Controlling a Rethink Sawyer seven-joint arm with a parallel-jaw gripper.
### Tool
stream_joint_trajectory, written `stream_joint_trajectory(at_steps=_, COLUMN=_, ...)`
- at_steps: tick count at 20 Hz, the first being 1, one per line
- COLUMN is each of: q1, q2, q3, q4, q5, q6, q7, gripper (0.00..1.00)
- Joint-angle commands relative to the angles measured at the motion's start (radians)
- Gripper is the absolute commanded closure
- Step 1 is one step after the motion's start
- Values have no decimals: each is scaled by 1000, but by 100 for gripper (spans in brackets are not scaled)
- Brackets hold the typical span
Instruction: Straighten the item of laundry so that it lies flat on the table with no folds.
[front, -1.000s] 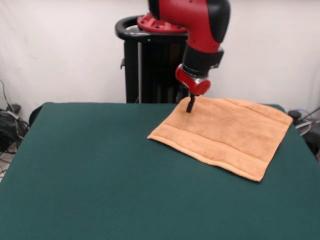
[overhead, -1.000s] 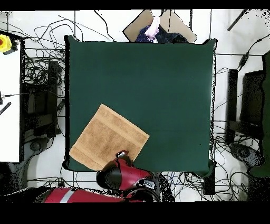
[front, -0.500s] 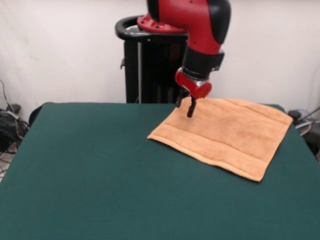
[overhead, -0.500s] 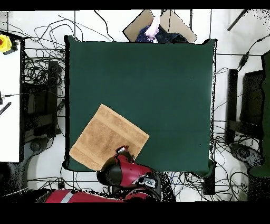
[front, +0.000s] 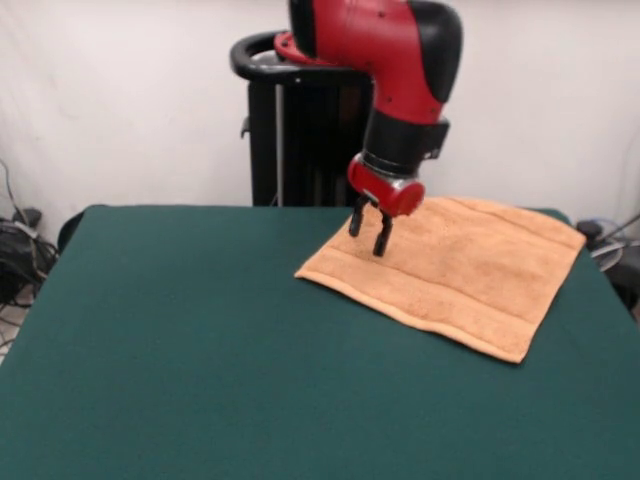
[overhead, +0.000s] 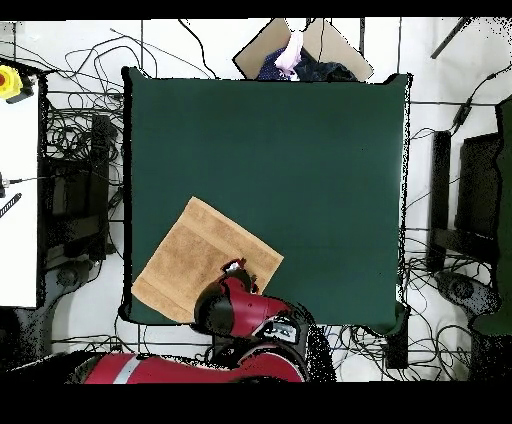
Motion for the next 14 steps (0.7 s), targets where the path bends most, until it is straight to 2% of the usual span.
stream_joint_trajectory(at_steps=1, q1=25, q2=88, q3=131, q4=-179, q5=41, q6=61, q7=54, gripper=0)
stream_joint_trajectory(at_steps=8, q1=14, q2=172, q3=182, q4=-200, q5=37, q6=25, q7=83, gripper=0)
stream_joint_trajectory(at_steps=14, q1=28, q2=223, q3=179, q4=-202, q5=30, q6=-27, q7=95, gripper=0)
